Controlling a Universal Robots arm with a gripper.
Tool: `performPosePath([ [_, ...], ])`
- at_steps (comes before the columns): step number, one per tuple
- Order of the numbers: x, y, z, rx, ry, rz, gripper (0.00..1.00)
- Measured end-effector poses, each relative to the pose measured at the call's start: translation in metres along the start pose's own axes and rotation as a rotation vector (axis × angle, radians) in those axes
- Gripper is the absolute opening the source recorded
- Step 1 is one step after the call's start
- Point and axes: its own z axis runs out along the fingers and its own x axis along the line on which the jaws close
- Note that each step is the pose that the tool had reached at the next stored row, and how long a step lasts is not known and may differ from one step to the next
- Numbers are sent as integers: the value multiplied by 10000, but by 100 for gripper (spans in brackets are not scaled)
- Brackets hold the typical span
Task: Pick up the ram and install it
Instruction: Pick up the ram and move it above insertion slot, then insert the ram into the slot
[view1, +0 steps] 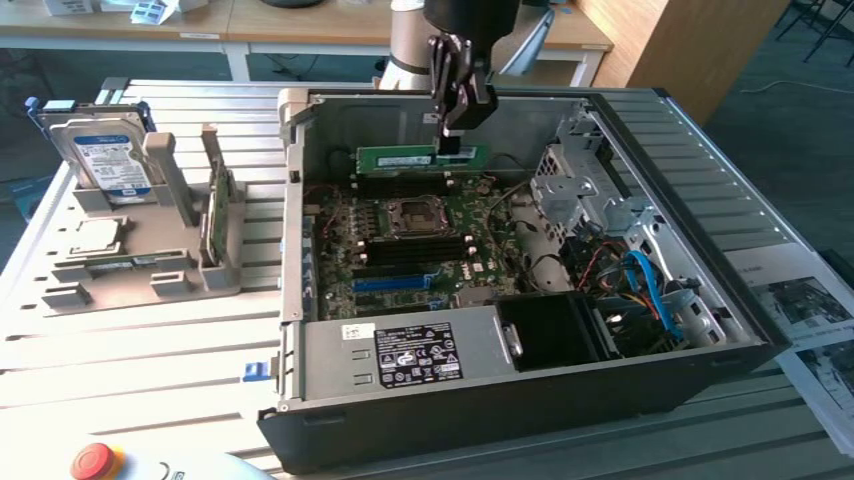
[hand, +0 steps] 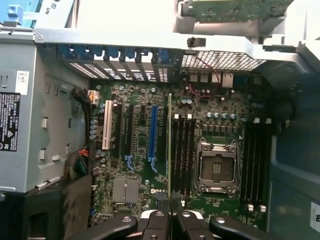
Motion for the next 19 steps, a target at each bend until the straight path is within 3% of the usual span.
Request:
performPosePath([
  [9,-219,-37,-4,-1,-1,27,12],
  [19,-229,-38,-5,-1,-1,28,12],
])
